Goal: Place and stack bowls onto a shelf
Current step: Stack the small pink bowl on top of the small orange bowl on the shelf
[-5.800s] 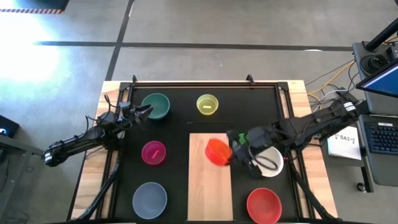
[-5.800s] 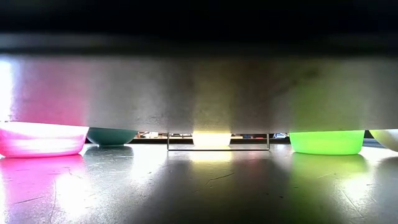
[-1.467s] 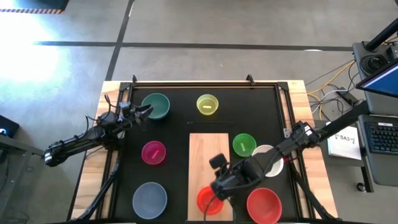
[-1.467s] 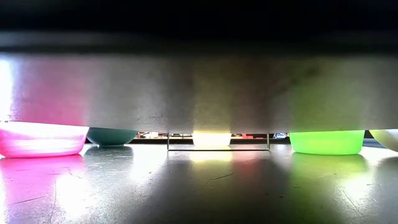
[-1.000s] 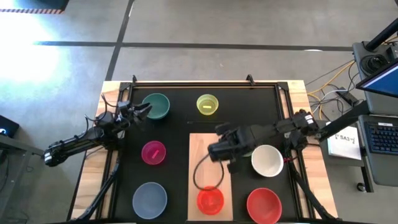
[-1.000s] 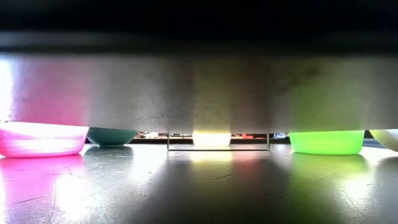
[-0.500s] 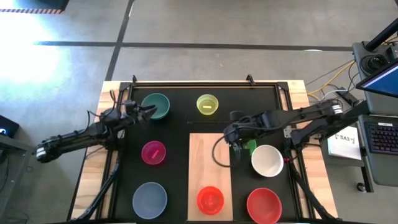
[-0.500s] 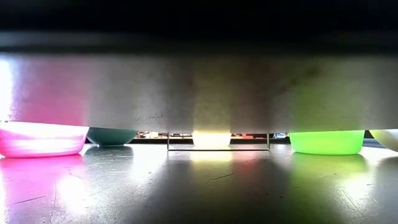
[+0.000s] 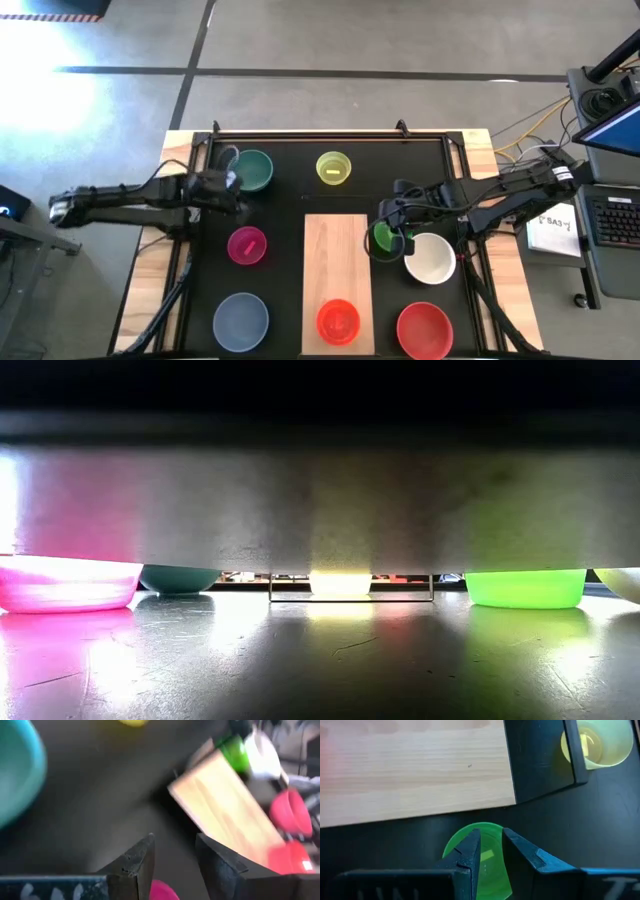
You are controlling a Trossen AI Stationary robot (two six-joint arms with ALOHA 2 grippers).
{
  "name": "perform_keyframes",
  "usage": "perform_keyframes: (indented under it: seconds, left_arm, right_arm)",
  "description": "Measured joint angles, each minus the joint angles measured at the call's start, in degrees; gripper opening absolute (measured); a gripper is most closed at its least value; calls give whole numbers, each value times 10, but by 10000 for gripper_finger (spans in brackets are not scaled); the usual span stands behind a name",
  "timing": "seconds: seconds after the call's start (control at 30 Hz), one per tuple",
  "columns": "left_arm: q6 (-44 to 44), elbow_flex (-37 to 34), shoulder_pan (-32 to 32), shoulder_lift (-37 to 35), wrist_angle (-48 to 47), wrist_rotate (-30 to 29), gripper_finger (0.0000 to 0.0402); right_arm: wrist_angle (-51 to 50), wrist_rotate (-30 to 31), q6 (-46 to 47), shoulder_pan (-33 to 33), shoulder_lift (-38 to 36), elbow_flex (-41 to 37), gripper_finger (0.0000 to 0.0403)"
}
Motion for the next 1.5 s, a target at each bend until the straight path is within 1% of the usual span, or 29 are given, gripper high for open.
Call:
perform_keyframes:
  seconds: [0.17, 0.27, 0.33, 0.43, 0.53, 0.6, 0.67, 0.8, 0.9, 1.07, 1.4, 1.5]
  left_arm:
    - [-104, 33, -131, 60, -11, -34, 126]
    - [-179, 48, -205, 102, -27, -72, 126]
    - [-227, 62, -244, 132, -54, -95, 126]
    - [-278, 88, -278, 179, -98, -110, 126]
    - [-285, 115, -290, 230, -128, -108, 126]
    - [-284, 131, -290, 265, -135, -95, 126]
    - [-270, 146, -290, 300, -146, -81, 126]
    - [-241, 169, -290, 354, -171, -82, 126]
    - [-238, 173, -291, 374, -165, -86, 126]
    - [-238, 173, -293, 400, -161, -87, 126]
    - [-235, 172, -295, 454, -158, -87, 126]
    - [-206, 172, -297, 468, -145, -87, 117]
  right_arm:
    - [2, 0, 23, 0, -4, -18, 79]
    - [2, 0, 27, 0, -2, -31, 84]
    - [8, 0, 28, 0, -2, -41, 87]
    - [12, -1, 29, 0, -2, -49, 91]
    - [13, -4, 40, 0, -2, -52, 97]
    - [13, -5, 49, 0, -2, -52, 101]
    - [14, -4, 58, 0, -2, -52, 106]
    - [13, -5, 58, 0, -2, -52, 117]
    - [12, -7, 58, 0, -2, -52, 125]
    - [12, -35, 57, 0, -2, -52, 134]
    - [12, -35, 56, 0, -2, -52, 134]
    - [12, -35, 55, 0, -2, -52, 134]
